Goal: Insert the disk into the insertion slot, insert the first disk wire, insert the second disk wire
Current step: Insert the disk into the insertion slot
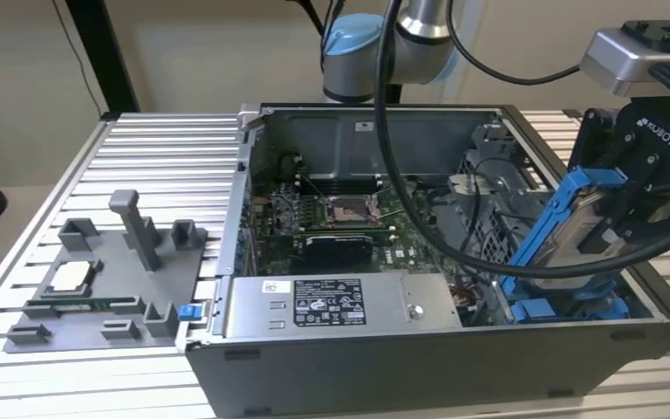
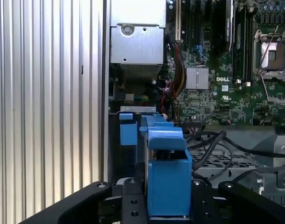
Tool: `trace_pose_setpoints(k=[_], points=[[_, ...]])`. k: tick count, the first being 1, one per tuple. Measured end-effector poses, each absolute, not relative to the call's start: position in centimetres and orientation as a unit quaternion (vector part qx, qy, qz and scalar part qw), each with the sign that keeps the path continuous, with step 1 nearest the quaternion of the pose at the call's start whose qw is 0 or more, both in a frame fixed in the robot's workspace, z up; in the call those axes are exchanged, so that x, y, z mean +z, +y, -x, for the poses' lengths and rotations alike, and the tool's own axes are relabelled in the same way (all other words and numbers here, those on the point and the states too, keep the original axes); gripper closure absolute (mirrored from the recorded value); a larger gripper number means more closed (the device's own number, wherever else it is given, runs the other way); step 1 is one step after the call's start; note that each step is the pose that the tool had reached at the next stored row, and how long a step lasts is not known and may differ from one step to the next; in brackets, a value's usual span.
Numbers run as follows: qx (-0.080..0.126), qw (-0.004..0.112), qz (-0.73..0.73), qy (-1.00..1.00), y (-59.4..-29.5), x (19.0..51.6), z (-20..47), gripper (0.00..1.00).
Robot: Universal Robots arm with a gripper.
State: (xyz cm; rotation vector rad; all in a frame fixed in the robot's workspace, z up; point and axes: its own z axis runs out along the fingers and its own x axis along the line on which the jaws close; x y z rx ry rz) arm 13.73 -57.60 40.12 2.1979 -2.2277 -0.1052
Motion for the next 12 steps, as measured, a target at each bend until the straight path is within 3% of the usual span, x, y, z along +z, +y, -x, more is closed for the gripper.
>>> trace_pose_setpoints(k=[12], points=[[-0.035,0.004,-0.702,-0.711,-57.6,38.4,-13.7,1.00]])
